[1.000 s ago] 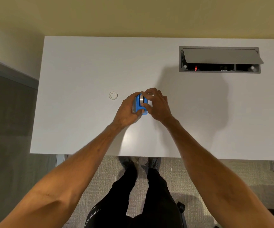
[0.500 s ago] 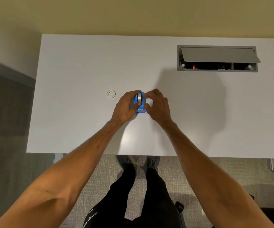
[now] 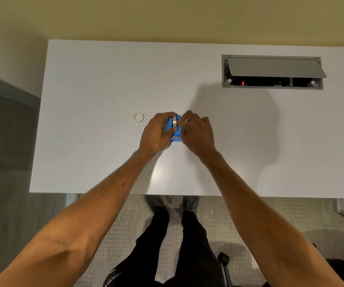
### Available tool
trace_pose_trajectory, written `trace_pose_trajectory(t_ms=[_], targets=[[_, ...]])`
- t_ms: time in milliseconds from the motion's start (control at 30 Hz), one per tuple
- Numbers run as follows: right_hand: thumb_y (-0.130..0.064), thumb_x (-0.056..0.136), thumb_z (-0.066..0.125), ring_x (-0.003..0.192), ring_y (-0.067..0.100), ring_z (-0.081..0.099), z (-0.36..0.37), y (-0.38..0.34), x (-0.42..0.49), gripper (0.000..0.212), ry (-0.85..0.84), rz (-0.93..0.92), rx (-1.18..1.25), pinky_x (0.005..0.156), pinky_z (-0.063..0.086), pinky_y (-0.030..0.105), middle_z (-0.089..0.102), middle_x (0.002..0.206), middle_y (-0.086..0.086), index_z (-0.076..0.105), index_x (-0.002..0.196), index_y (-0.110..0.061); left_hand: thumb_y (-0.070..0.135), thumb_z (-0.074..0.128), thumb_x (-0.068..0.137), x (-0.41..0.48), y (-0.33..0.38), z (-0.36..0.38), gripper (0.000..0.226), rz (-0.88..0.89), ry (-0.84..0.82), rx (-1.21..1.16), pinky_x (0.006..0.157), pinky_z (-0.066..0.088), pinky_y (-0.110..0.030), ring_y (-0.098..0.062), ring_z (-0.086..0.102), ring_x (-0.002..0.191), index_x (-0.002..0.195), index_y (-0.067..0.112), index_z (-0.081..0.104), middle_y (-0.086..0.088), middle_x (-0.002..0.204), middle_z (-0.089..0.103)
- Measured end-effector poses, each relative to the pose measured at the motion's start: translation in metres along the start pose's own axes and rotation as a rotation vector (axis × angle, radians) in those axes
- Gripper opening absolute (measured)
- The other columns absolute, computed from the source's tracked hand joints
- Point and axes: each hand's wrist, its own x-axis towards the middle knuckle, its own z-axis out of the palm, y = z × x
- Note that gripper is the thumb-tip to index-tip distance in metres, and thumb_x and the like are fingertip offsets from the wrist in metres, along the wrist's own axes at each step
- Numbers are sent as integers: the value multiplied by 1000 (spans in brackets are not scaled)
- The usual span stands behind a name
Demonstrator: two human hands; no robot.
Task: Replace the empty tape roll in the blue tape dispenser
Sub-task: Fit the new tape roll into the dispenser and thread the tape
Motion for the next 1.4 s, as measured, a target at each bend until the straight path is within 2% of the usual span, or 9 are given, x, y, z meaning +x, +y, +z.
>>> trace_pose_trajectory(t_ms=[133,267,400,533,700,867,1033,1300,1400], targets=[[-9,92,71,80,19,68,-3,0,1,20,-4,112,87,78,46,34,71,106,-2,79,106,-20,52,64,99,1,2,-4,51,-5,-12,8,104,49,-30,-19,67,120,142,25,64,1,136,70],[-20,97,70,88,18,70,-6,-6,2,24,5,96,200,83,47,31,72,112,-2,70,121,-19,50,70,94,0,4,-6,54,-19,-24,-23,107,51,-36,-21,65,124,142,25,64,1,138,69],[-27,93,78,86,22,71,-7,-5,8,26,23,-31,145,82,51,38,74,108,1,72,116,-17,47,72,92,1,4,-5,58,-6,-31,-25,109,50,-41,-27,65,126,142,18,65,-5,138,70],[-25,91,75,93,19,68,-11,-1,16,24,18,-100,63,88,50,38,72,112,-4,72,115,-21,43,74,96,4,0,-3,53,6,-24,1,107,54,-46,-27,64,126,142,21,65,-4,137,71],[-21,91,74,81,20,68,-15,-1,27,16,-51,-118,91,79,51,33,73,94,-4,75,107,-20,39,79,95,6,-4,0,51,-27,-3,6,105,51,-39,-23,62,127,143,27,65,1,140,69],[-26,95,72,81,21,68,-17,1,33,15,-66,-127,84,74,42,27,74,93,-2,78,107,-18,38,79,95,3,-9,1,53,-26,-10,-17,105,48,-36,-21,59,129,145,31,63,4,141,67],[-27,98,71,80,21,68,-12,5,31,11,-18,-139,80,70,41,29,73,93,-3,76,105,-20,36,78,96,3,-13,5,53,21,7,-49,107,48,-37,-16,59,128,146,28,63,6,137,70],[-34,91,74,84,18,63,-8,6,24,27,-65,-130,117,73,54,37,64,106,-5,65,113,-22,51,66,98,7,-16,1,56,49,-37,34,104,49,-41,-22,58,129,148,28,61,2,139,69],[-33,92,72,85,16,60,-6,8,24,24,-74,-113,155,75,56,38,62,106,-6,62,112,-23,56,61,100,8,-19,1,56,50,-65,86,103,52,-44,-25,58,129,150,31,58,1,141,67]])
